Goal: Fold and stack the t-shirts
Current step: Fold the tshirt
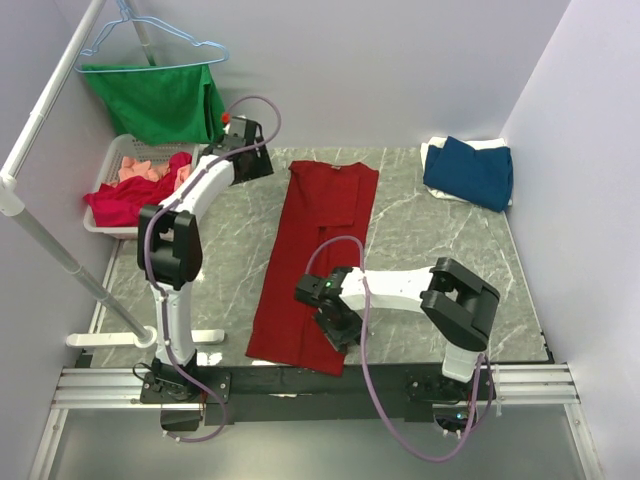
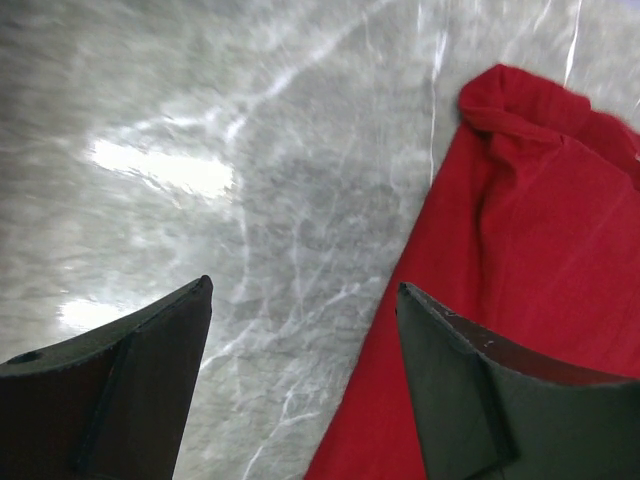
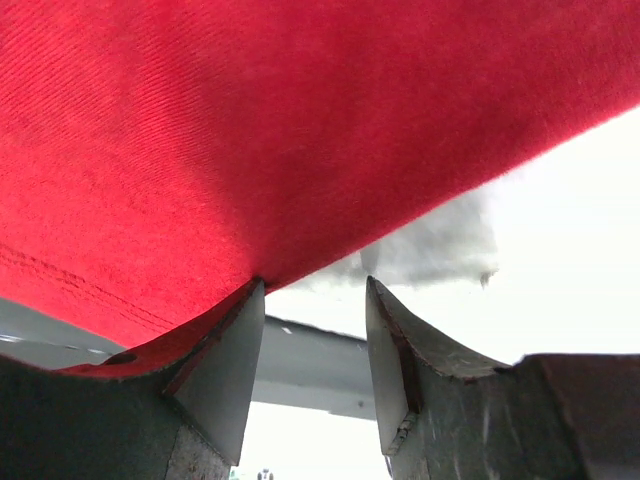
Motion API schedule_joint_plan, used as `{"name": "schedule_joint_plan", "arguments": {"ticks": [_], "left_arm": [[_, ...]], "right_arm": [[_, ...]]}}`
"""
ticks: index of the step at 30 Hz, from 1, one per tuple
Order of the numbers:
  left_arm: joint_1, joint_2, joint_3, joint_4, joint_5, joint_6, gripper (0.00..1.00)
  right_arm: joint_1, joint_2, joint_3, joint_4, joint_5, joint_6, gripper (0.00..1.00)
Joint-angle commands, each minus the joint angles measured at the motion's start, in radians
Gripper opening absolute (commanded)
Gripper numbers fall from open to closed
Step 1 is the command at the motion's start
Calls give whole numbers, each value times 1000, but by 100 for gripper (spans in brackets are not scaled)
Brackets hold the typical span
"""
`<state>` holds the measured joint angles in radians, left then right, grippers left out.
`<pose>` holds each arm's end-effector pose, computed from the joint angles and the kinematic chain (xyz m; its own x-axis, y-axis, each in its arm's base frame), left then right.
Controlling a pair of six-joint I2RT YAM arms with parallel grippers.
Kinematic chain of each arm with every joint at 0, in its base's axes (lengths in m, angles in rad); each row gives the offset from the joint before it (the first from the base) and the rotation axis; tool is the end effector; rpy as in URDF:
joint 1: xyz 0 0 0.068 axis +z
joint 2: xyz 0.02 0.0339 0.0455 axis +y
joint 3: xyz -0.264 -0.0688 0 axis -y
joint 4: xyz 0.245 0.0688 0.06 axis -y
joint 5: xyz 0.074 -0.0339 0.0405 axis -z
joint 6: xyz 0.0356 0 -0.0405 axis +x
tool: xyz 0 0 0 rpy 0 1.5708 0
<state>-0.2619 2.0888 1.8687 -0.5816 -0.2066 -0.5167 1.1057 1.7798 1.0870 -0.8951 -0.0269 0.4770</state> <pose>0.4642 -0.1169 0.2697 -0.6605 -0.3235 -0.6775 -0.2423 0.9460 -0.2154 0.1336 0.2683 0.1519 -0.8085 -0.5879 0.0275 -0.5877 0.8090 0.0160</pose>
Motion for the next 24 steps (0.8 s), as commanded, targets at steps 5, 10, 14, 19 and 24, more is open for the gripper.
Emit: {"name": "schedule_joint_plan", "arguments": {"ticks": [5, 10, 14, 19, 24], "left_arm": [[-71, 37, 72, 12, 41, 35, 80], [-129, 65, 89, 34, 84, 53, 81], [-204, 99, 101, 46, 76, 20, 81], [-258, 158, 116, 55, 69, -43, 82], [-306, 221, 133, 83, 39, -74, 82]], "right_arm": [[2, -89, -55, -94, 25, 110, 52], [2, -187, -13, -99, 113, 156, 51], [2, -305, 48, -76, 165, 195, 54], [0, -391, 103, -110, 272, 247, 59], [-10, -430, 128, -145, 335, 293, 60]]}}
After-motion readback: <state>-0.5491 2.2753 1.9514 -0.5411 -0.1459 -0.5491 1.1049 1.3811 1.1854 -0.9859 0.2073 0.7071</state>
